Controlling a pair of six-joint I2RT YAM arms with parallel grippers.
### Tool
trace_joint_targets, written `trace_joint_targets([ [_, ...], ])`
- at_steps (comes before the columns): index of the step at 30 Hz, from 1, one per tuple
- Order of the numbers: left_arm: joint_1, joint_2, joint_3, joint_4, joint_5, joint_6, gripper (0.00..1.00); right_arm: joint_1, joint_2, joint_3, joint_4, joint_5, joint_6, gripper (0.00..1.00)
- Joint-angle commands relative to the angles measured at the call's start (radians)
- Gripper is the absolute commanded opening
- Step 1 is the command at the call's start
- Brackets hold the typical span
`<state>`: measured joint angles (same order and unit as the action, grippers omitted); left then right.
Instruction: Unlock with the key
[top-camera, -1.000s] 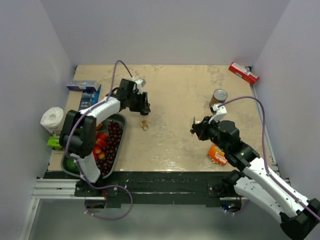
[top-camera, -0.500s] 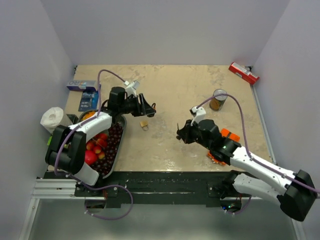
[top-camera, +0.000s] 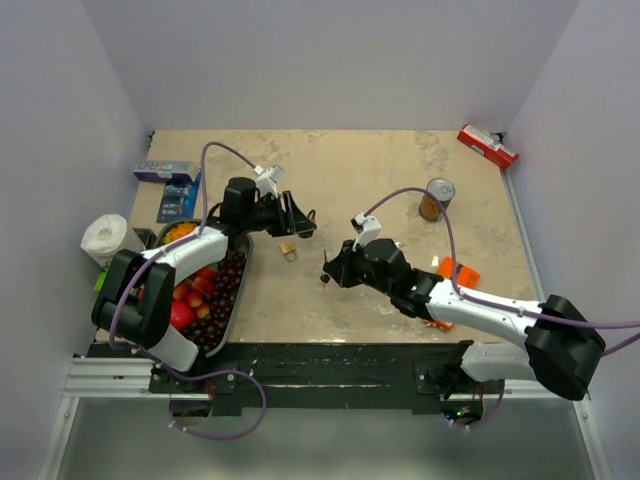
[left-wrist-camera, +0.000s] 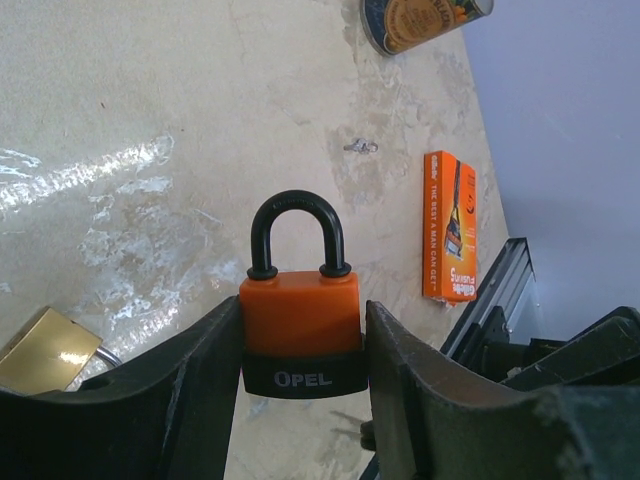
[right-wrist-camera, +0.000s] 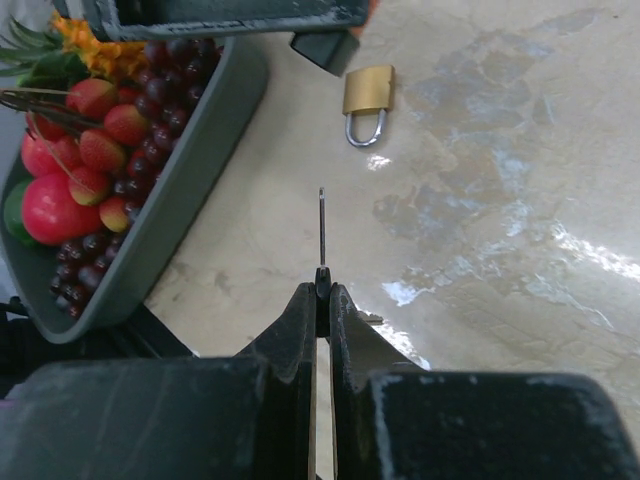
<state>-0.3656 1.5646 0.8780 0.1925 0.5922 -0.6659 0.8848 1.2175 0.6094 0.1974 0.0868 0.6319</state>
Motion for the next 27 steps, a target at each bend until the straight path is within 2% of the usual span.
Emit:
trace_joint_targets([
  [1,-0.032,-0.049,0.035,0.009,-0.034,0.048,0.00,0.034,0.049,0.059,0.117,0.010,0.055,0.00],
  [11,-0.071,-0.077,0.049,-0.030,-0.088,0.094,0.00,0.059,0.155,0.119,0.146,0.039,0.068,0.00],
  [27,-0.101,-0.094,0.061,-0.064,-0.138,0.132,0.00,0.042,0.224,0.130,0.205,-0.002,0.120,0.00],
])
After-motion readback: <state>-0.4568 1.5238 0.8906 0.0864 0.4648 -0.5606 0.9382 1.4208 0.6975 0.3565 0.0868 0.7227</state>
